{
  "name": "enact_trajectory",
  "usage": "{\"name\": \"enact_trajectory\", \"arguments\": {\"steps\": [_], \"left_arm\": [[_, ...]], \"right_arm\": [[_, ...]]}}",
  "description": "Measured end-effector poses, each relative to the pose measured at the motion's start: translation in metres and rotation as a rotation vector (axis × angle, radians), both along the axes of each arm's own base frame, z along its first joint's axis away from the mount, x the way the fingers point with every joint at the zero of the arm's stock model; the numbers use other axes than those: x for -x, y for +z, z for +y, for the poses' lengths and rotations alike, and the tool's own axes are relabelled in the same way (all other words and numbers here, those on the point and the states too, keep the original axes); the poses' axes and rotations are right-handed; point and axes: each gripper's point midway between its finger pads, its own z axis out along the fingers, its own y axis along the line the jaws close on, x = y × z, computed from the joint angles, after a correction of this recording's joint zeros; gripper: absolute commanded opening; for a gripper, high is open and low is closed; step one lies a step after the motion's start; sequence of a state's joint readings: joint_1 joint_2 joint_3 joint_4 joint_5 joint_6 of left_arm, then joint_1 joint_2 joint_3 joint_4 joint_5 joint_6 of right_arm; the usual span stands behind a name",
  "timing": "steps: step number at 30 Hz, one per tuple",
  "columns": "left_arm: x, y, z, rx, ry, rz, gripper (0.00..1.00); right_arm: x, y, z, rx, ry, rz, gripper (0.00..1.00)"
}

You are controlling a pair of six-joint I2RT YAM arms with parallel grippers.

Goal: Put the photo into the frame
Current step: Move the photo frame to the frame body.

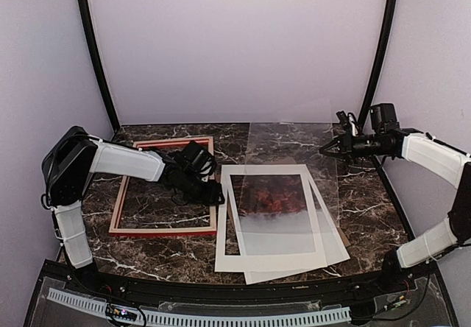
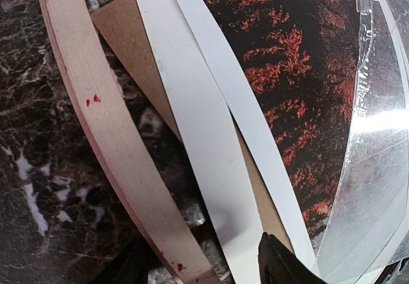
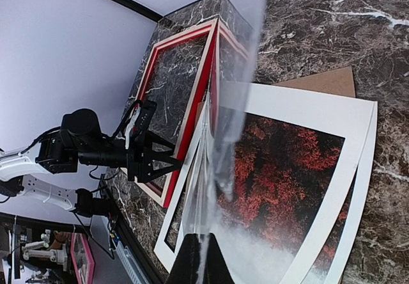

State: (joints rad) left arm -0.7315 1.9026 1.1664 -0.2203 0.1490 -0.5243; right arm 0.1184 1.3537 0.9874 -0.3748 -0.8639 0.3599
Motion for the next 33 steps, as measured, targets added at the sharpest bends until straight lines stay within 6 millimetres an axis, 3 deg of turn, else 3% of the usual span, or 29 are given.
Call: {"name": "enact_trajectory", "arguments": {"steps": [11, 19, 26, 33], "left_arm": [[0.013, 0.001, -0.039, 0.074, -0.034, 0.022, 0.54], [0.017, 0.001, -0.079, 0.092, -0.11, 0.015, 0.49], [0.03, 0.0, -0.101, 0.078, -0.196, 0.007, 0.47], [0.051, -0.001, -0.111, 0.059, -0.267, 0.009, 0.45]], "right_arm": [[-0.003, 0.006, -0.012, -0.002, -0.036, -0.016, 0.0], [-0.009, 0.01, -0.034, 0.0, -0.116, -0.006, 0.0], [-0.02, 0.02, -0.06, 0.025, -0.211, -0.023, 0.0], [-0.025, 0.03, -0.065, 0.029, -0.236, -0.032, 0.0]]}}
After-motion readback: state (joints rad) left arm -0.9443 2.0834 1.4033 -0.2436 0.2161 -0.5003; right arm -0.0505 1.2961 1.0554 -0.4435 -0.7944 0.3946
